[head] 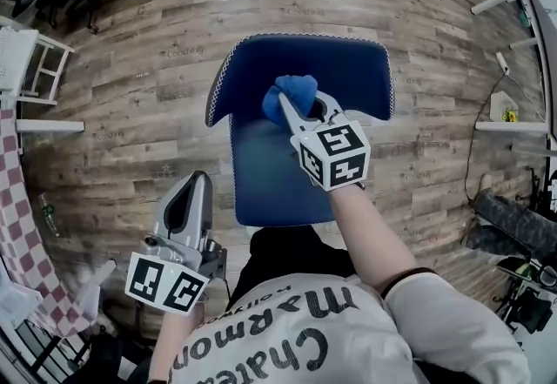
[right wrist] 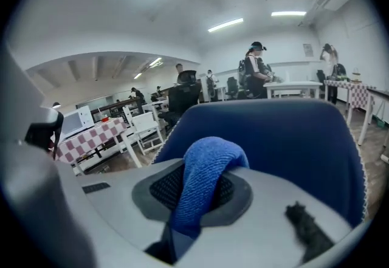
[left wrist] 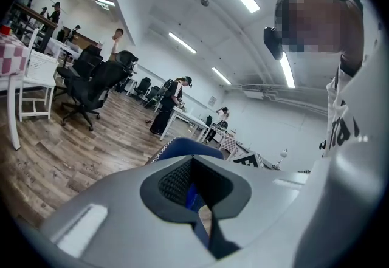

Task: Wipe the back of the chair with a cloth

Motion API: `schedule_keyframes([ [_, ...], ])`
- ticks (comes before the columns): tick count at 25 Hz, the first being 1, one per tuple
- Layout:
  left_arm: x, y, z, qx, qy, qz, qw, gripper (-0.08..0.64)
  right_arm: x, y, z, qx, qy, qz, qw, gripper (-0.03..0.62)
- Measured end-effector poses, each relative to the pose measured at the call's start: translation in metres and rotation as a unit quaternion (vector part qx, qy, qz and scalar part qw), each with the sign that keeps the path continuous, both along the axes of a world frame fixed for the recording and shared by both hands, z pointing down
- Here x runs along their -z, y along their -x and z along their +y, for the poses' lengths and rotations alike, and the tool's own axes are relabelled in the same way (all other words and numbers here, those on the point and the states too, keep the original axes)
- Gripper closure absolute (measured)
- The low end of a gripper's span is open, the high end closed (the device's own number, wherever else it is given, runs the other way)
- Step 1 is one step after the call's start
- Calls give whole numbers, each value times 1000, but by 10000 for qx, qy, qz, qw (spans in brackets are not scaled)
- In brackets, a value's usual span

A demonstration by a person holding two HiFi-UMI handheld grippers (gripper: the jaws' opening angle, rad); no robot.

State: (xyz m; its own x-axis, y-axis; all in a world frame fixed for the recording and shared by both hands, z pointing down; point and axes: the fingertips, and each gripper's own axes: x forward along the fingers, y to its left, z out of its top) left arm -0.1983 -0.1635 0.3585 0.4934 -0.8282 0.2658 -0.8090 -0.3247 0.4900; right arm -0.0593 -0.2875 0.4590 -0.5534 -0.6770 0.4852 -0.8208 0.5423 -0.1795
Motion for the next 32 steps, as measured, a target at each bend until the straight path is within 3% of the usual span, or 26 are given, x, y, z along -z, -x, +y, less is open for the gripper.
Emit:
schedule_keyframes([
  [8, -4, 44, 32, 633, 104, -40, 9979, 552, -3, 76, 17, 899, 150, -182, 9957, 526],
  [14, -4, 53, 40, 753, 150, -15, 9970, 552, -12, 95, 14, 1024, 344, -185, 9940, 526],
  [23, -12, 39, 20, 633, 252, -35, 9977, 552, -24, 63, -13, 665, 470, -239, 9964, 526],
  [32, -22, 0, -11, -8, 321, -24, 9995, 552, -36, -20, -23, -104, 572, -92, 9983, 526],
])
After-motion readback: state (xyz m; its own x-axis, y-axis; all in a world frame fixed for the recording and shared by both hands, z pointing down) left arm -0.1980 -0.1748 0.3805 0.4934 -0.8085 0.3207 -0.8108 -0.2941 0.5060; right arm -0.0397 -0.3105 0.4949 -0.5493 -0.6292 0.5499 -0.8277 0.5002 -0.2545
